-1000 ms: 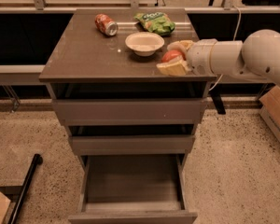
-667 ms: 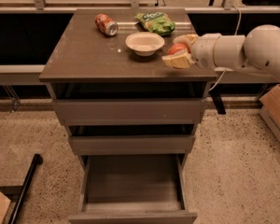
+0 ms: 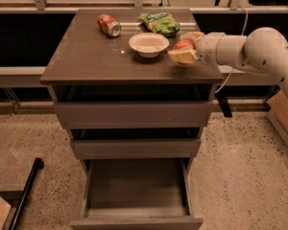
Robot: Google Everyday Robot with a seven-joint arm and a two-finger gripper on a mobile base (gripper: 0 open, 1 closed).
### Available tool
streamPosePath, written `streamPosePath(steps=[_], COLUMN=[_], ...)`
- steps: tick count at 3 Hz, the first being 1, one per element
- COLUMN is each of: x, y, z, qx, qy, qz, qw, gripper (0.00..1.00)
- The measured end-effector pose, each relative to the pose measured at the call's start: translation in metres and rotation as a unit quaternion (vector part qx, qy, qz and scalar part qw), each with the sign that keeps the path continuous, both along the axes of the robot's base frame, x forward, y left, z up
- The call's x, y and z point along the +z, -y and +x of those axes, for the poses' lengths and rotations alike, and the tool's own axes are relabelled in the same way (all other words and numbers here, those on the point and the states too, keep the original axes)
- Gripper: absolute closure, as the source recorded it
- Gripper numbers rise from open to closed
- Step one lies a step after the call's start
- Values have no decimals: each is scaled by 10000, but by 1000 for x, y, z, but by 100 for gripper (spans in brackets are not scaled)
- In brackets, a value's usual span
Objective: Pick apple from bottom drawer and place on counter
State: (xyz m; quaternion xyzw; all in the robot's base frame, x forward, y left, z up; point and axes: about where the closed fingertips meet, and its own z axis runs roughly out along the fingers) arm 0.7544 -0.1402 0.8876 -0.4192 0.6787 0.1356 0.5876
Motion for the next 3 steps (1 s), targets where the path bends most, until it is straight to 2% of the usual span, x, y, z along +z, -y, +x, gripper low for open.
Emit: streamPosePath(steps=[1,3], x=[-12,-32], y=[3,7], z=[21,38], qx=[-31,-73], qy=[11,-55], qz=[157,351], qw=[9999,9993], gripper=[83,38])
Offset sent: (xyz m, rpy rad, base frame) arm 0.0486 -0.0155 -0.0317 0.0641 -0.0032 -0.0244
